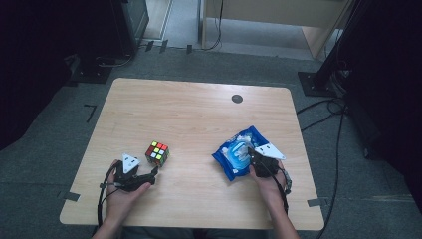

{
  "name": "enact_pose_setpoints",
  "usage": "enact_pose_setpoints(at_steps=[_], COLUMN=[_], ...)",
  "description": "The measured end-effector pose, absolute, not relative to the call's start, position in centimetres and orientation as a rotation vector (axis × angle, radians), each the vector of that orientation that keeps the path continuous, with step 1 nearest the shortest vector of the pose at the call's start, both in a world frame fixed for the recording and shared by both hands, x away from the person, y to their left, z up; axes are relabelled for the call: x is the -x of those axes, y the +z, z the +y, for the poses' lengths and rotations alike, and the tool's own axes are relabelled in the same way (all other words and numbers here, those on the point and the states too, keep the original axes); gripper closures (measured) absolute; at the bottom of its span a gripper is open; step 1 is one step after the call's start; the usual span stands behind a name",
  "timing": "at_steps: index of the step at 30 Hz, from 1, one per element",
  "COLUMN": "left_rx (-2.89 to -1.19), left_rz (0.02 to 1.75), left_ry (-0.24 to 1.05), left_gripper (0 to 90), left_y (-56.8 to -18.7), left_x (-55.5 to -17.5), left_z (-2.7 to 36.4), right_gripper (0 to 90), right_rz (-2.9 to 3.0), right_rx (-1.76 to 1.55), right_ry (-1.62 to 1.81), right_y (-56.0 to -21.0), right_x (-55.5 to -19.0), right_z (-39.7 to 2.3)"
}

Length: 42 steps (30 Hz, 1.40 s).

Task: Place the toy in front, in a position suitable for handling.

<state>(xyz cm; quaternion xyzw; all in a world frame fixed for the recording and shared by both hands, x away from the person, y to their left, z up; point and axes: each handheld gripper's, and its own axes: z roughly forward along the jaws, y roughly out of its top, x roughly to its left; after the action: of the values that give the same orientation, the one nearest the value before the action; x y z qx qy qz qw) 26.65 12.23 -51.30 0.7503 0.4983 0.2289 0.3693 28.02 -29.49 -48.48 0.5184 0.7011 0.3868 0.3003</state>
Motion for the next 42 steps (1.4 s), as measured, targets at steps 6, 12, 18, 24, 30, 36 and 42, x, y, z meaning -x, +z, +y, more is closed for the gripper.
enact_pose_setpoints(at_steps=[6,12,18,24,30,36,42], left_rx=[-1.919,-1.923,-1.924,-1.926,-1.929,-1.935,-1.935], left_rz=[1.291,1.287,1.286,1.287,1.285,1.281,1.283], left_ry=[0.579,0.580,0.578,0.573,0.574,0.575,0.573], left_gripper=[14.5,14.6,14.6,14.6,14.6,14.6,14.6], left_y=[-51.4,-51.4,-51.4,-51.4,-51.4,-51.4,-51.4], left_x=[-26.7,-26.7,-26.7,-26.8,-26.8,-26.8,-26.8], left_z=[12.2,12.2,12.2,12.2,12.1,12.1,12.1], right_gripper=[90.0,90.0,85.6,60.0,56.4,55.9,52.6], right_rz=[1.909,1.978,1.961,1.866,1.819,1.808,1.754], right_rx=[-1.316,-1.199,-1.233,-1.390,-1.337,-1.308,-1.243], right_ry=[1.105,1.199,1.159,1.088,1.098,1.131,1.162], right_y=[-48.4,-48.1,-48.4,-48.8,-47.3,-46.6,-44.9], right_x=[-28.2,-27.9,-27.9,-27.7,-26.6,-26.1,-25.4], right_z=[-28.5,-27.0,-27.3,-28.6,-28.4,-27.3,-25.7])
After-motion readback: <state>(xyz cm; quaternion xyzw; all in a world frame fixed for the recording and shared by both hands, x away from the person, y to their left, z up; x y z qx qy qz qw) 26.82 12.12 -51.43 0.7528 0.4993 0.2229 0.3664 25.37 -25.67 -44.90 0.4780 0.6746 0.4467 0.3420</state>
